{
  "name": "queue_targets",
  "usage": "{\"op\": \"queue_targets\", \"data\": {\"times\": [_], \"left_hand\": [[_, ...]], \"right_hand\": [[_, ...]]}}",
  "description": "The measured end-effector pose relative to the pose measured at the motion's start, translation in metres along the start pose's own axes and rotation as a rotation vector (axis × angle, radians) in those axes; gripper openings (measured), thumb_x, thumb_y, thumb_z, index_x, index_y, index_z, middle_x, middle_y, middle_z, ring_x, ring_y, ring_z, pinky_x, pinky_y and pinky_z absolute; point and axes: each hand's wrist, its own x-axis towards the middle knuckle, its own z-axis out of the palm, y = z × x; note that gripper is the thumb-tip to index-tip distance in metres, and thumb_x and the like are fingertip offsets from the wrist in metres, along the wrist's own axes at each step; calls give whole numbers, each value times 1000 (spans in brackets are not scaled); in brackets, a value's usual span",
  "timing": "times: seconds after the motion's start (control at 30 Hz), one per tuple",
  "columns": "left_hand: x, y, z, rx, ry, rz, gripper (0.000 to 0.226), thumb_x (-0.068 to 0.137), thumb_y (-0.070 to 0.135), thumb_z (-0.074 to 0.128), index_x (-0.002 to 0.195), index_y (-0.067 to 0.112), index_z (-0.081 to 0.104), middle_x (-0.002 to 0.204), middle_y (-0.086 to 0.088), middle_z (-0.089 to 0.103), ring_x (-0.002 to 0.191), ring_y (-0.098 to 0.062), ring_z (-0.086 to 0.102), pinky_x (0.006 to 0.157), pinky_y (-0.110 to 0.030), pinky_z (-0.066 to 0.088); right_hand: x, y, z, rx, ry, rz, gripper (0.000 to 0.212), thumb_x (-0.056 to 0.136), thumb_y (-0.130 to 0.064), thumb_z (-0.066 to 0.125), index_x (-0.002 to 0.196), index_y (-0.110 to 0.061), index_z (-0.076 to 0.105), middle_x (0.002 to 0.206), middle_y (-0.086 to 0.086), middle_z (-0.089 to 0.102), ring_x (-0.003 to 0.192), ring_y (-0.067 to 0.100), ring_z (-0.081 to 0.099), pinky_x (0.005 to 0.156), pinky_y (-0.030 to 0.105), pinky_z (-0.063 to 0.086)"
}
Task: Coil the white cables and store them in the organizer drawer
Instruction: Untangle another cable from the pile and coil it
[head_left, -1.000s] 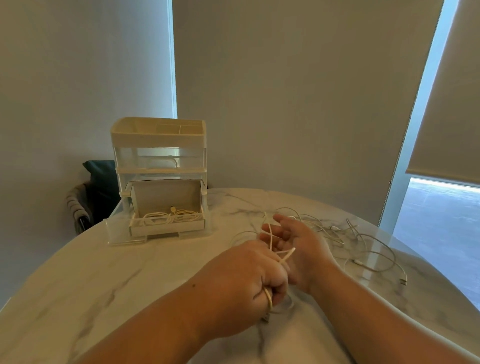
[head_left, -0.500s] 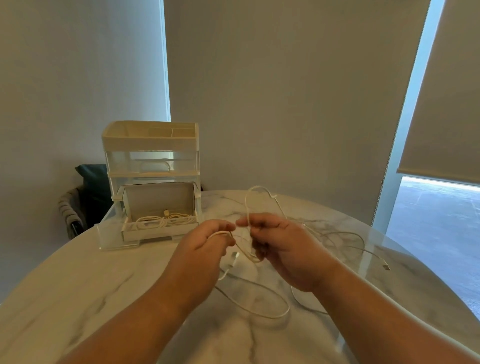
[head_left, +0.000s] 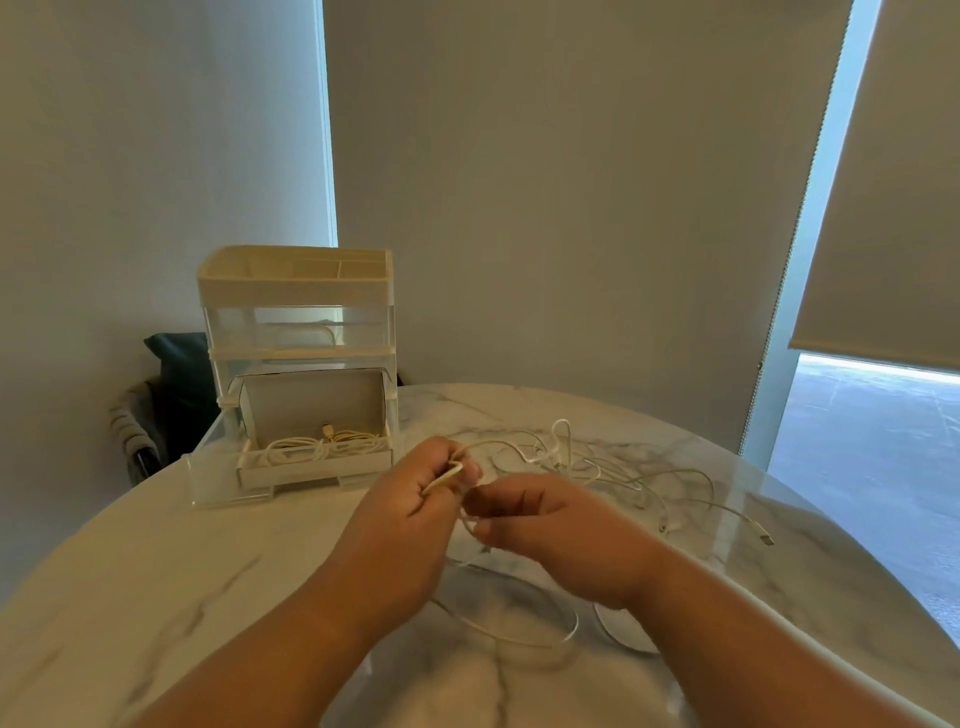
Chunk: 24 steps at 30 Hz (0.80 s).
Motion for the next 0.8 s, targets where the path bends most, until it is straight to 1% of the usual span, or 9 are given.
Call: {"op": "queue_targets", "data": {"times": [0.07, 0.17, 0.23, 0.33, 0.47, 0.57, 0.67, 0.73, 0.8], "left_hand": [[2, -2, -6, 19, 66, -27, 22, 101, 35, 46, 92, 27, 64, 89, 7, 66, 85, -10, 61, 82, -42, 54], [6, -6, -13, -11, 88, -32, 23, 103, 30, 45, 91, 26, 65, 91, 11, 67, 88, -1, 62, 86, -39, 54], [6, -3, -15, -43, 93, -13, 25, 103, 28, 45, 92, 20, 65, 91, 10, 68, 89, -1, 63, 85, -35, 52], [2, 2, -16, -89, 73, 47, 30, 103, 31, 44, 90, 15, 66, 89, 6, 68, 87, -6, 63, 78, -26, 49], [-2, 6, -18, -34, 1, 135, 35, 93, 38, 44, 88, 9, 62, 84, -11, 61, 78, -25, 55, 68, -31, 45], [2, 1, -22, -47, 82, 97, 34, 101, 35, 47, 87, 7, 59, 85, -18, 59, 81, -31, 54, 73, -39, 47], [8, -6, -28, -22, 183, 59, 30, 100, 37, 47, 86, 15, 62, 82, -7, 64, 81, -23, 60, 79, -46, 53], [10, -6, -31, -12, 199, 67, 27, 102, 33, 46, 84, 19, 62, 75, -1, 65, 71, -12, 62, 76, -39, 56], [9, -1, -33, -16, 199, 115, 28, 97, 39, 45, 81, 21, 60, 60, 2, 56, 55, -8, 53, 62, -29, 52]], "right_hand": [[-6, -3, -23, -131, 143, 21, 20, 93, -18, 67, 103, -31, 78, 101, -10, 77, 98, 5, 70, 94, 27, 52], [-10, 3, -60, -45, 522, 35, 16, 91, -16, 66, 85, -24, 79, 80, 1, 75, 71, 14, 68, 64, 28, 47], [-5, 23, -74, -28, 698, 101, 11, 90, -18, 68, 96, -25, 74, 70, -1, 67, 60, 9, 61, 58, 25, 42], [5, 50, -68, -176, 537, 217, 33, 88, -24, 73, 116, -36, 63, 66, -9, 57, 57, 5, 53, 58, 21, 46], [19, 61, -53, -488, 424, 283, 10, 91, -30, 68, 93, -32, 77, 78, -15, 69, 72, 2, 61, 71, 24, 51], [19, 52, -56, -441, 559, 143, 17, 93, -25, 66, 79, -27, 76, 70, -15, 68, 66, -3, 61, 61, 15, 41], [13, 47, -63, -197, 774, 49, 16, 95, -22, 63, 85, -29, 74, 80, -17, 72, 80, -7, 63, 68, 13, 41], [11, 47, -68, -140, 893, 23, 14, 96, -24, 63, 89, -30, 73, 85, -16, 73, 86, -3, 65, 73, 18, 43], [8, 45, -73, -158, 965, -4, 13, 96, -24, 62, 90, -29, 73, 86, -13, 73, 86, 2, 65, 74, 22, 44]]}}
